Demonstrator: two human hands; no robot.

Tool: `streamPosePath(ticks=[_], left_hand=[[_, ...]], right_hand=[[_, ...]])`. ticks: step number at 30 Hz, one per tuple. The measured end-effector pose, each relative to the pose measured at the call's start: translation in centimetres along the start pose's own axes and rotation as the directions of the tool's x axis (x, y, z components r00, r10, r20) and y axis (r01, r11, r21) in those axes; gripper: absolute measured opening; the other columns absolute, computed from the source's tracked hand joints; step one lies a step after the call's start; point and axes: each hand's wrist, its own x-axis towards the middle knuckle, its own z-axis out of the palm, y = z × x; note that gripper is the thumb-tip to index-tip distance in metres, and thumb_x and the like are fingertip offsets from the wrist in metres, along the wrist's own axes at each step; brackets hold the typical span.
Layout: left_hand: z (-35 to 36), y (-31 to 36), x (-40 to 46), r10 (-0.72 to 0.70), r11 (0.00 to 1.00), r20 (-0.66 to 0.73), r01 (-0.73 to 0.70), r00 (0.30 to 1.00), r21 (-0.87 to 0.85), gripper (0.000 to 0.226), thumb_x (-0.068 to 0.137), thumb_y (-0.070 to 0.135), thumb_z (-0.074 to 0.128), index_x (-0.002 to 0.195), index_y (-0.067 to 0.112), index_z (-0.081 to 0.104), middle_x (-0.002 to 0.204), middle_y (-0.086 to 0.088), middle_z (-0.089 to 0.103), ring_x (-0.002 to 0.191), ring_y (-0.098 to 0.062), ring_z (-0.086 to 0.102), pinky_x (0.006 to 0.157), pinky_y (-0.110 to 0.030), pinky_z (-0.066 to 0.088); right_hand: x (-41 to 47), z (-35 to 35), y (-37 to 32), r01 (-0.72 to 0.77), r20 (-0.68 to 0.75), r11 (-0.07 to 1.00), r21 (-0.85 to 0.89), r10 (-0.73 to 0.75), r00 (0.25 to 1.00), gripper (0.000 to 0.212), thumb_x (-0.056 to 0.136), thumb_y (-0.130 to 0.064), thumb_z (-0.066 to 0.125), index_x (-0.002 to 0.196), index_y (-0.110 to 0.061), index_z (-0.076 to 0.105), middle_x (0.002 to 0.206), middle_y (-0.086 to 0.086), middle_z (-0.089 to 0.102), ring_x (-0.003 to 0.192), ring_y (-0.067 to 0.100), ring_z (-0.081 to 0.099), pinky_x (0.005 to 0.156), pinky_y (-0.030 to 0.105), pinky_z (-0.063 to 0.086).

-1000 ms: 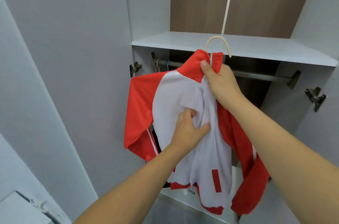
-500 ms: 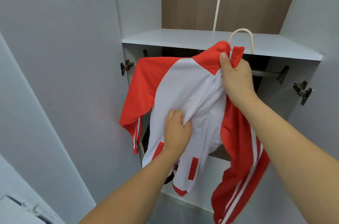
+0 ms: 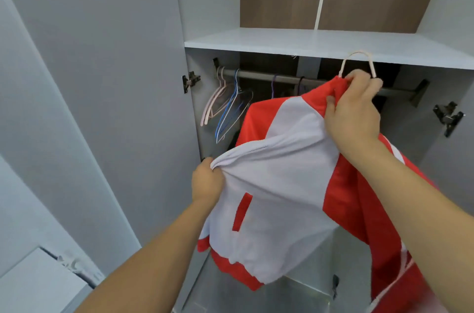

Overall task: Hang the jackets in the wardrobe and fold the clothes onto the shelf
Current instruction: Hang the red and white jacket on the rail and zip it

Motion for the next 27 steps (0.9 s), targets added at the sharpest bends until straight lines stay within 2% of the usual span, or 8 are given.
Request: streamPosePath(ticks=[3,6,11,15,17,19,23,27], left_hand=[[-1.4,4.1,0.2,0.274,0.960,0.036,-0.276,0.961,0.051,0.017,0.086,0.012,0.042,0.072,0.019,0.043,0.067,0.004,0.052,0.061,-0.017,0.046,0.052,-0.029,0.031],[-3.1,8.1,1.2,0.565,0.749,0.157,-0.583,0.810,0.314,0.011,0.079,0.025,0.040,0.086,0.021,0.048,0.075,0.003,0.056,0.063,-0.019,0.050,0.052,-0.029,0.033],[-4.6,11.0,2.8,0.630,0.660,0.373,-0.722,0.682,0.206,0.009,0.095,0.020,0.050,0.094,0.028,0.047,0.080,0.006,0.057,0.069,-0.015,0.055,0.057,-0.029,0.039],[-4.2,11.6,2.5,0.592,0.726,0.463,-0.686,0.660,0.050,0.022,0.093,0.013,0.054,0.086,0.034,0.053,0.084,0.012,0.060,0.079,-0.007,0.057,0.069,-0.026,0.045],[-3.7,12.1,2.1,0.596,0.739,0.464,-0.673,0.655,0.001,0.019,0.090,0.011,0.057,0.084,0.029,0.057,0.083,0.012,0.061,0.080,-0.009,0.058,0.071,-0.028,0.047],[-3.3,12.7,1.9,0.586,0.749,0.478,-0.662,0.655,-0.010,0.012,0.087,0.011,0.061,0.083,0.022,0.060,0.082,0.009,0.062,0.080,-0.011,0.058,0.071,-0.033,0.048],[-2.8,13.3,1.3,0.554,0.747,0.544,-0.665,0.630,0.010,0.011,0.084,0.011,0.066,0.080,0.018,0.059,0.078,0.008,0.060,0.076,-0.013,0.056,0.068,-0.033,0.047],[-2.6,12.3,1.4,0.429,0.800,0.530,-0.580,0.732,0.154,0.019,0.084,0.014,0.064,0.075,0.028,0.055,0.078,0.008,0.060,0.074,-0.014,0.056,0.064,-0.032,0.045]], right_hand=[[-2.6,0.8,0.7,0.200,0.187,0.979,-0.032,-0.190,0.964,0.056,0.078,0.004,0.054,0.123,-0.023,0.037,0.118,0.016,0.029,0.055,0.029,0.042,0.054,0.035,0.037],[-5.2,2.2,2.1,0.279,0.429,0.960,0.038,-0.268,0.863,0.047,0.079,0.000,0.057,0.117,-0.028,0.055,0.121,0.001,0.021,0.074,0.023,0.040,0.066,0.031,0.036],[-6.6,3.4,3.2,-0.211,0.636,0.946,0.247,0.006,0.772,0.021,0.093,-0.004,0.051,0.100,-0.005,0.071,0.098,-0.011,0.043,0.112,0.032,0.049,0.089,0.022,0.038],[-7.9,2.5,1.8,-0.381,0.748,0.853,0.357,-0.017,0.663,0.006,0.079,-0.046,0.066,0.085,-0.047,0.068,0.103,-0.019,0.030,0.105,-0.004,0.039,0.091,0.022,0.040],[-8.8,2.1,1.1,-0.381,0.790,0.855,0.353,-0.054,0.610,0.041,0.057,-0.079,0.064,0.088,-0.052,0.065,0.107,-0.019,0.026,0.102,-0.013,0.033,0.083,0.015,0.034],[-9.4,2.5,0.8,-0.313,0.787,0.898,0.310,-0.058,0.614,0.067,0.048,-0.091,0.060,0.097,-0.046,0.062,0.114,-0.014,0.024,0.102,-0.004,0.036,0.087,0.023,0.038],[-10.0,3.0,0.3,-0.164,0.698,0.943,0.291,-0.092,0.710,0.021,0.077,-0.053,0.067,0.070,-0.037,0.054,0.107,-0.009,0.028,0.087,0.006,0.045,0.081,0.039,0.050],[-9.2,2.8,0.3,-0.210,0.549,0.929,0.304,0.009,0.836,0.026,0.086,-0.034,0.055,0.064,-0.021,0.051,0.102,-0.007,0.038,0.074,0.011,0.050,0.063,0.035,0.046]])
